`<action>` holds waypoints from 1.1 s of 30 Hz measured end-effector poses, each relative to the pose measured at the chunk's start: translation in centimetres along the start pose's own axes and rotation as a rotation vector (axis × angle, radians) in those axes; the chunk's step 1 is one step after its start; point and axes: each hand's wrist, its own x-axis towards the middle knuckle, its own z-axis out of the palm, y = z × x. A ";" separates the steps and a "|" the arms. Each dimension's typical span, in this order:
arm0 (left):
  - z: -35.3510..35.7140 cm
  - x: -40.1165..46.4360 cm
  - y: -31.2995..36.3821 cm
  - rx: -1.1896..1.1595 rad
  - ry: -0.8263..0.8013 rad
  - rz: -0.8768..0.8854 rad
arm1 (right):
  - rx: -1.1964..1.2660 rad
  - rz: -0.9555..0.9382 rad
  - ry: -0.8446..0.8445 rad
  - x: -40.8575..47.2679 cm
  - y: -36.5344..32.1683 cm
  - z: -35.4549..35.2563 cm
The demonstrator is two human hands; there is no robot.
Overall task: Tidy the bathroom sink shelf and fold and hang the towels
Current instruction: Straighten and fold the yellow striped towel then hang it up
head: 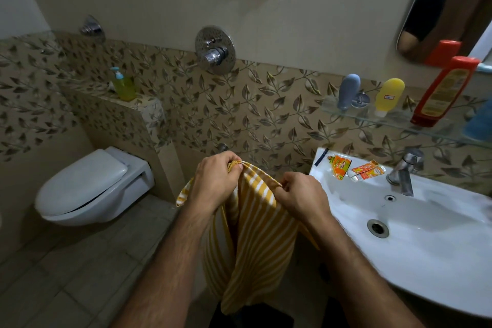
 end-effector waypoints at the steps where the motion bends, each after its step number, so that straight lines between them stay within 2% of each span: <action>1: -0.1 0.0 0.0 0.006 -0.005 0.002 | 0.000 0.023 -0.004 0.1 0.0 -0.1; 4: -0.2 0.1 -0.3 0.021 -0.011 -0.023 | 0.072 0.033 -0.104 0.4 0.4 -0.5; 10: 0.0 0.8 -1.8 0.039 -0.010 -0.145 | 0.430 -0.071 -0.357 0.2 2.2 -1.1; 16: 0.4 1.2 -1.9 0.056 -0.014 -0.180 | 0.508 -0.133 -0.361 -0.5 2.1 -0.7; 21: 0.5 1.3 -2.2 0.080 -0.046 -0.189 | 0.284 -0.207 -0.381 -0.5 2.5 -0.8; 25: 1.3 1.6 -2.9 0.059 -0.090 -0.224 | -0.013 -0.257 -0.251 -0.1 2.1 -0.5; 29: 2.6 1.9 -4.3 0.045 -0.206 -0.297 | -0.097 -0.203 -0.161 0.5 1.3 0.6; 33: 3.5 0.8 -4.9 -0.255 -0.357 -0.185 | -0.153 -0.248 -0.099 1.2 0.4 0.8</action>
